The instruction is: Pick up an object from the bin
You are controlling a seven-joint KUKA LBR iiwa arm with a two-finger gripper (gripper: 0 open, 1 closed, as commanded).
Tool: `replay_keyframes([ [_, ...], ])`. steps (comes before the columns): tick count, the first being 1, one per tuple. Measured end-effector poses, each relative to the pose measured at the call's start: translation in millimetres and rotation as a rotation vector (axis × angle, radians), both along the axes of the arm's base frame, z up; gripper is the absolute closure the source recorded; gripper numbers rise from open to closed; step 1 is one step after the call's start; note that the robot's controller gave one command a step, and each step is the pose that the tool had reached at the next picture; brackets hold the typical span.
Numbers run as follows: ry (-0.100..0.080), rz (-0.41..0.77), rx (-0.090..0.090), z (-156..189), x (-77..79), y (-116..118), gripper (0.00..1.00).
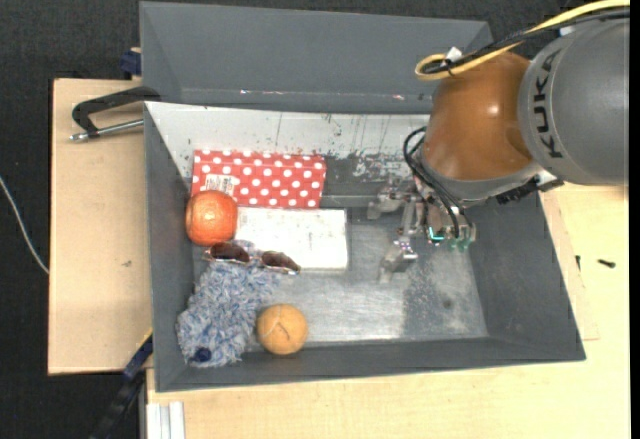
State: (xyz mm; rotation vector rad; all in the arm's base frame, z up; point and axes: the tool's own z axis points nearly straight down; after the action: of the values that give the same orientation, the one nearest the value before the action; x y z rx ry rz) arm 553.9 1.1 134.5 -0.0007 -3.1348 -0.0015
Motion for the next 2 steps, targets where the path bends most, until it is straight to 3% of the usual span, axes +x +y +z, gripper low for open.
replay_keyframes([
  [1,-0.008,0.0,0.0,4.4,1.8,0.0,0.0],
  [2,-0.011,0.15,-0.009,-57.1,5.3,92.4,1.0],
])
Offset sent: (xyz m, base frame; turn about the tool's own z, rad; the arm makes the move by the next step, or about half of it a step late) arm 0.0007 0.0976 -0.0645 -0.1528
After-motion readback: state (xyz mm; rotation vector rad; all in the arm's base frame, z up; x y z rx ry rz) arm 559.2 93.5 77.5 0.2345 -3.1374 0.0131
